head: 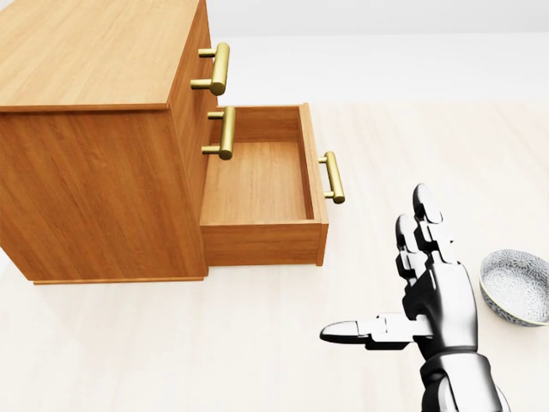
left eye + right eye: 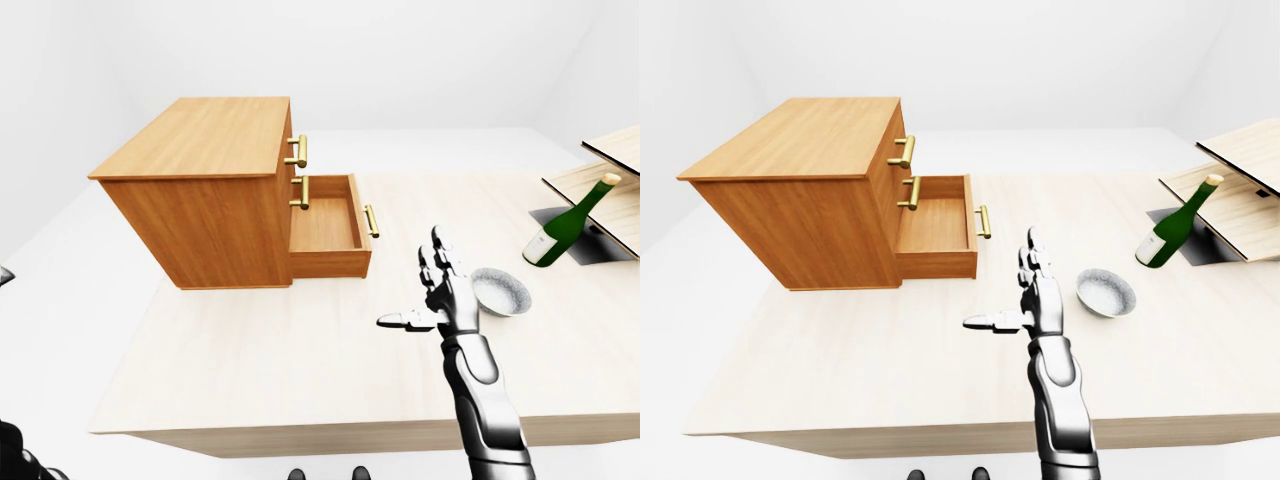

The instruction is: Put the bowl on top of the cabinet.

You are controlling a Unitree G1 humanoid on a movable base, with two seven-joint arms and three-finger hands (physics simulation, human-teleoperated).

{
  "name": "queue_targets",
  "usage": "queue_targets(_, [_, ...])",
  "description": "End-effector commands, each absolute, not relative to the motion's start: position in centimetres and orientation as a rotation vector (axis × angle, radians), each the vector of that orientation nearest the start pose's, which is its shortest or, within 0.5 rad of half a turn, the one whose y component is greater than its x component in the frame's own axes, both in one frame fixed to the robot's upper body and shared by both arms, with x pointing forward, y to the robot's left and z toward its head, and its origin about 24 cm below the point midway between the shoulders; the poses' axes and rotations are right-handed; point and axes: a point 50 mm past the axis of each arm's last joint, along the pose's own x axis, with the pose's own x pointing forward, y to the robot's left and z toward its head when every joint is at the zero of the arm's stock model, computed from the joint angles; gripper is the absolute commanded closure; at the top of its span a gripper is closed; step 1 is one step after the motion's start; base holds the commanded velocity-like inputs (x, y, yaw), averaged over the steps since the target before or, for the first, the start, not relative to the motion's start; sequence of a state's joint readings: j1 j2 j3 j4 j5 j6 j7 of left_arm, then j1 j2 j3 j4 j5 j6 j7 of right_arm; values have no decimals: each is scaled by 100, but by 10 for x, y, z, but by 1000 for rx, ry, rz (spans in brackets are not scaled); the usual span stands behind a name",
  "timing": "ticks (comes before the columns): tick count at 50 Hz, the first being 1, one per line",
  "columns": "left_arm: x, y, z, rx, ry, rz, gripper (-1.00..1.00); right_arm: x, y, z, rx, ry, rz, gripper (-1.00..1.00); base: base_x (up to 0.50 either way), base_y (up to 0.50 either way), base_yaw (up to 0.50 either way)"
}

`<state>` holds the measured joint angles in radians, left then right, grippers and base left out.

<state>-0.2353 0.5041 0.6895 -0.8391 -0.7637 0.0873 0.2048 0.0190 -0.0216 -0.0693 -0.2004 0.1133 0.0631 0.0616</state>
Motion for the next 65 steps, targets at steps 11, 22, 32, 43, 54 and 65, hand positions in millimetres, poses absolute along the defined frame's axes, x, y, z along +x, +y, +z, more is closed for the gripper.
queue_targets(11, [140, 263, 315, -126, -1178, 182, -98, 250, -190, 123, -28, -290, -86, -100, 0, 0, 0])
queue_targets(22, [140, 264, 314, -122, -1172, 184, -98, 244, -213, 165, -232, -448, -168, -100, 0, 0, 0])
queue_targets(32, [138, 264, 315, -126, -1178, 182, -98, 243, -228, 177, -459, -442, -198, -100, 0, 0, 0])
queue_targets(43, [138, 264, 315, -127, -1178, 182, -98, 241, -237, 180, -610, -407, -217, -100, 0, 0, 0])
queue_targets(54, [138, 264, 316, -133, -1181, 181, -98, 243, -244, 175, -719, -343, -242, -100, 0, 0, 0])
queue_targets(65, [137, 263, 316, -137, -1182, 177, -98, 247, -253, 162, -787, -260, -274, -100, 0, 0, 0])
